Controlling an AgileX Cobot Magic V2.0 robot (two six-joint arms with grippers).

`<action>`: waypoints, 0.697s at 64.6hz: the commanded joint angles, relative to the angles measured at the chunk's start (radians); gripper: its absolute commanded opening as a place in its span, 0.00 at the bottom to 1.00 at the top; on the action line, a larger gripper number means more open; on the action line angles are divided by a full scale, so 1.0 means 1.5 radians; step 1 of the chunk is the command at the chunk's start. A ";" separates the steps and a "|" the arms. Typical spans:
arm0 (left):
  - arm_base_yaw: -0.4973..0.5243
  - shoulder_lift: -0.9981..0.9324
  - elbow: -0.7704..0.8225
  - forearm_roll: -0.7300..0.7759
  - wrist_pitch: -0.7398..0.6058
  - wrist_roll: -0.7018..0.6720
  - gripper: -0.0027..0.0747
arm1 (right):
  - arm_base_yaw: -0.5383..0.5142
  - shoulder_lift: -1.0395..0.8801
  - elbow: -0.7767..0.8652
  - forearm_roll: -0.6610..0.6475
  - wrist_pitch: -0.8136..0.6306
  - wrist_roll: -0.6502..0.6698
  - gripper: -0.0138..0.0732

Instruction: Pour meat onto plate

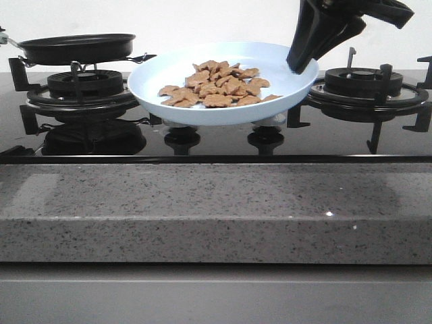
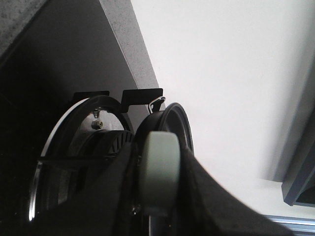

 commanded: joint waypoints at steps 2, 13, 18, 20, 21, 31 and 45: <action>0.000 -0.030 -0.020 -0.065 0.052 0.000 0.14 | 0.000 -0.034 -0.017 0.018 -0.026 -0.004 0.09; 0.000 -0.030 -0.020 -0.065 0.084 0.011 0.55 | 0.000 -0.034 -0.017 0.018 -0.026 -0.004 0.09; 0.002 -0.030 -0.020 -0.065 0.101 0.011 0.72 | 0.000 -0.034 -0.017 0.018 -0.026 -0.004 0.09; 0.002 -0.030 -0.020 -0.064 0.104 0.011 0.76 | 0.000 -0.034 -0.017 0.018 -0.026 -0.004 0.09; 0.002 -0.030 -0.020 -0.062 0.106 0.011 0.78 | 0.000 -0.034 -0.017 0.018 -0.026 -0.004 0.09; 0.012 -0.031 -0.020 -0.014 0.143 0.011 0.81 | 0.000 -0.034 -0.017 0.018 -0.026 -0.004 0.09; 0.024 -0.047 -0.020 0.105 0.207 0.001 0.81 | 0.000 -0.034 -0.017 0.018 -0.026 -0.004 0.09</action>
